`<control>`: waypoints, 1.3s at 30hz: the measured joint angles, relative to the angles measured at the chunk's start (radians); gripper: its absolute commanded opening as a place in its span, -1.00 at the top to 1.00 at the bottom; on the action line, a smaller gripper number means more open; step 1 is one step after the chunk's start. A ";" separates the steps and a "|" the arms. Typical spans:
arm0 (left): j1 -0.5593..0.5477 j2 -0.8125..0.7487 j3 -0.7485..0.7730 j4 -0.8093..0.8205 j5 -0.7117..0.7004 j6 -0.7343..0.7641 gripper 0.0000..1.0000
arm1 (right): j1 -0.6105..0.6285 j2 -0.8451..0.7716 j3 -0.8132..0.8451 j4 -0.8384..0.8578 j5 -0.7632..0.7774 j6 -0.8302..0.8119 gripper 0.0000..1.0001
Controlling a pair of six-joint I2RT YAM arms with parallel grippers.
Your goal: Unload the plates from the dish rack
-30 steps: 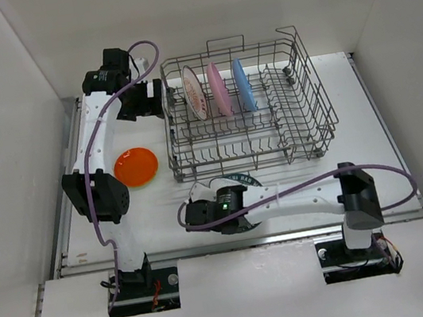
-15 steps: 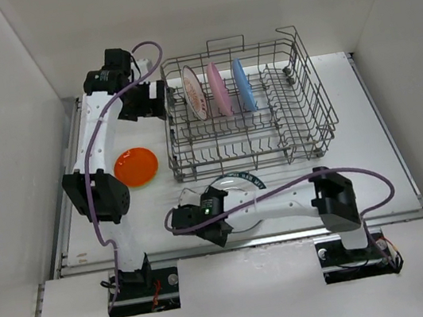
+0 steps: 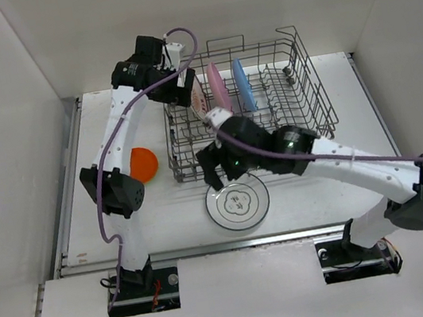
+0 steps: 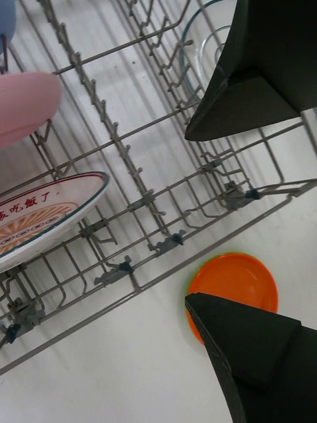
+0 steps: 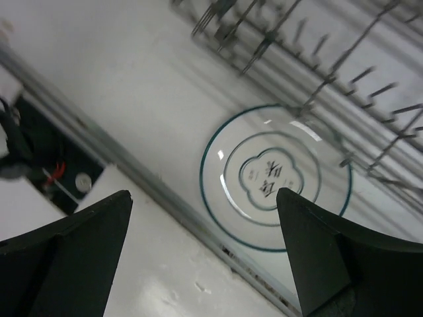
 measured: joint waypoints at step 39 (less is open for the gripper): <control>0.007 0.293 0.040 0.358 -0.213 -0.302 1.00 | -1.052 0.112 -0.055 0.223 0.146 -0.016 -1.00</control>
